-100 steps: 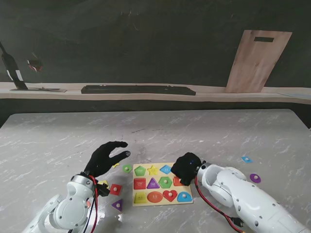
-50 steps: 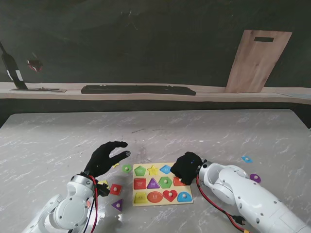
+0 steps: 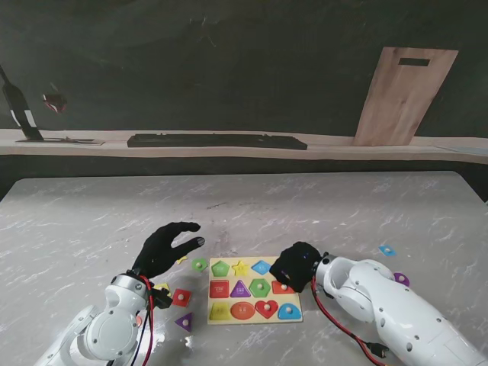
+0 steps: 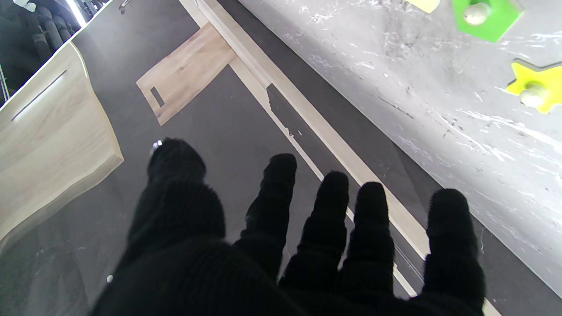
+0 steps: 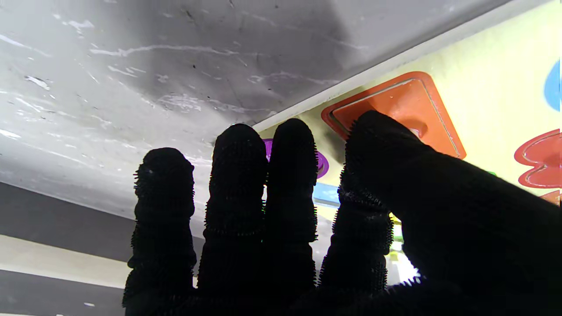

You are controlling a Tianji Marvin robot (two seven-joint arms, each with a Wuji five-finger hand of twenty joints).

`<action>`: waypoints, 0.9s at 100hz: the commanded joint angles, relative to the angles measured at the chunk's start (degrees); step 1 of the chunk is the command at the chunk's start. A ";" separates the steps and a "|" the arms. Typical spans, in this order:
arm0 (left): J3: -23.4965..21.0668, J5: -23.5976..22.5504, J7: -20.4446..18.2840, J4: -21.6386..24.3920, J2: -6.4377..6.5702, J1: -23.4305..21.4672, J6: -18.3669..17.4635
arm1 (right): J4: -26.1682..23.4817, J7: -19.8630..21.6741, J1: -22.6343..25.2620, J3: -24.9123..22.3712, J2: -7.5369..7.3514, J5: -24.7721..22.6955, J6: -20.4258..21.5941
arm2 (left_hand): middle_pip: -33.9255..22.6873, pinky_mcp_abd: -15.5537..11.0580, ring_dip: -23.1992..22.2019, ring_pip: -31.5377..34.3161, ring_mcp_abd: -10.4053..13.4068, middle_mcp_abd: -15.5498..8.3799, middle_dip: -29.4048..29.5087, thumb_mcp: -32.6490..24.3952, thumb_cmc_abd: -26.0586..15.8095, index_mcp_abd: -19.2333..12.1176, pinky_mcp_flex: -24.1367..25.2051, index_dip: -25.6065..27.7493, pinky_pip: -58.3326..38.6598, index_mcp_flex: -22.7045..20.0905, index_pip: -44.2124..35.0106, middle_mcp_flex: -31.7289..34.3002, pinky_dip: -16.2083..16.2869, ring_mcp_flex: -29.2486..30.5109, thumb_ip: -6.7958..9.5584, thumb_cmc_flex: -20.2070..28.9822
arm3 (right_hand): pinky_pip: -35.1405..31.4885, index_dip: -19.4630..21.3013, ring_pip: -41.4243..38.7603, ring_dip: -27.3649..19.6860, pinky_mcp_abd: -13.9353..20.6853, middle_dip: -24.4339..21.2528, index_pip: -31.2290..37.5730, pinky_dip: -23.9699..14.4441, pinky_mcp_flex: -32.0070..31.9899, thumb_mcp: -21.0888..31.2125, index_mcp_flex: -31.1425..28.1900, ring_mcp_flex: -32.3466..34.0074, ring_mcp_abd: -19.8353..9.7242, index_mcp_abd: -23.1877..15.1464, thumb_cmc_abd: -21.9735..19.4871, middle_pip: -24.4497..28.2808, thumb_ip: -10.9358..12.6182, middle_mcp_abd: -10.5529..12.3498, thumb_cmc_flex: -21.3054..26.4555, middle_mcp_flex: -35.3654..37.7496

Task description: Fit puzzle pieces into a puzzle board

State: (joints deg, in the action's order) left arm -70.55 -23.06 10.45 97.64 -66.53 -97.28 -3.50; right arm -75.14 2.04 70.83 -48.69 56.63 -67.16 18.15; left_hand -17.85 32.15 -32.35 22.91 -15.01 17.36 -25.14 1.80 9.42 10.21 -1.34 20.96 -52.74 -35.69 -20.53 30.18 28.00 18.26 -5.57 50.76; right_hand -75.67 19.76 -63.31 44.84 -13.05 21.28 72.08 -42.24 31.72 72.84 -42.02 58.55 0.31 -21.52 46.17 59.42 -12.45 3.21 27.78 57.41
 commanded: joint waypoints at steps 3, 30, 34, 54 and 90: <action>0.11 0.21 -0.10 0.12 -0.06 -0.04 0.02 | -0.09 0.50 1.07 0.38 -0.16 -1.01 -0.72 | 0.56 -9.75 -0.14 -0.33 -0.59 -0.15 0.55 0.60 -1.98 -0.44 0.33 -0.25 0.30 -0.64 0.62 -0.23 -0.54 0.14 1.25 0.64 | -0.07 -2.96 0.06 0.44 0.00 0.52 -3.84 -0.84 -0.55 3.67 -0.10 -1.38 -0.71 -4.89 -1.86 -0.05 1.44 -0.29 0.49 -1.56; 0.17 0.30 0.02 0.09 -0.10 0.01 0.12 | -3.46 3.34 3.60 -1.95 -0.40 -5.34 -6.34 | 0.56 -9.79 -0.16 -0.30 -0.52 -0.19 0.54 0.59 -2.01 -0.37 0.32 -0.24 0.25 -0.66 0.62 -0.25 -0.51 0.19 1.25 0.65 | -0.69 -4.73 0.03 0.32 -0.79 1.54 -4.00 -1.69 -1.13 -2.37 -0.08 -1.86 0.81 1.61 -3.21 0.35 -0.09 -1.56 -4.50 -2.43; 0.17 0.32 -0.01 0.08 -0.10 0.03 0.14 | -4.24 3.97 4.27 -2.68 -0.42 -6.04 -6.95 | 0.58 -9.79 -0.14 -0.34 -0.55 -0.17 0.55 0.57 -2.05 -0.43 0.33 -0.25 0.26 -0.60 0.64 -0.29 -0.52 0.11 1.26 0.69 | -0.85 -4.92 -0.11 0.33 -0.94 1.87 -4.01 -1.79 -1.15 -3.35 -0.49 -1.75 1.18 2.38 -3.55 0.45 -0.47 -1.79 -5.07 -2.33; 0.09 0.34 0.01 0.15 -0.11 -0.05 0.15 | -7.79 4.43 8.77 -8.74 -0.44 -10.00 -8.09 | 0.52 -9.82 -0.15 -0.31 -0.44 -0.28 0.53 0.59 -2.04 -0.51 0.35 -0.24 0.29 -0.55 0.63 -0.27 -0.53 0.17 1.25 0.67 | -1.22 -4.93 -0.18 0.28 -1.05 3.16 -4.22 -1.99 -1.17 -6.15 -0.33 -1.74 1.22 2.71 -4.62 0.39 -1.25 -1.77 -7.55 -2.52; 0.21 0.47 -0.37 0.11 -0.04 0.04 0.38 | -12.77 8.60 17.19 -26.51 0.32 -12.58 -11.85 | 0.52 -9.83 -0.15 -0.29 -0.50 -0.25 0.55 0.61 -2.07 -0.52 0.29 -0.25 0.28 -0.54 0.60 -0.29 -0.54 0.18 1.25 0.65 | -1.54 -4.53 0.45 -0.31 -0.21 4.27 -5.45 -1.99 -0.12 -7.89 3.73 -0.68 1.38 3.85 -4.74 -0.59 -2.58 -0.78 -7.26 -0.99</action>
State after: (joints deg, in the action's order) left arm -70.50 -22.97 10.37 97.59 -66.53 -97.23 -3.35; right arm -87.81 8.92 87.89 -73.98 57.78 -79.86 7.81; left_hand -17.85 32.15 -32.35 22.92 -15.01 17.37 -25.10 1.80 9.42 10.21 -1.34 20.96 -52.74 -35.69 -20.53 30.18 28.00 18.26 -5.57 50.76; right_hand -75.64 15.25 -63.26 44.81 -13.15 25.00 67.30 -42.89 30.81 66.01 -39.19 56.95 1.05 -18.82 41.76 59.29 -12.94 2.56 21.69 56.08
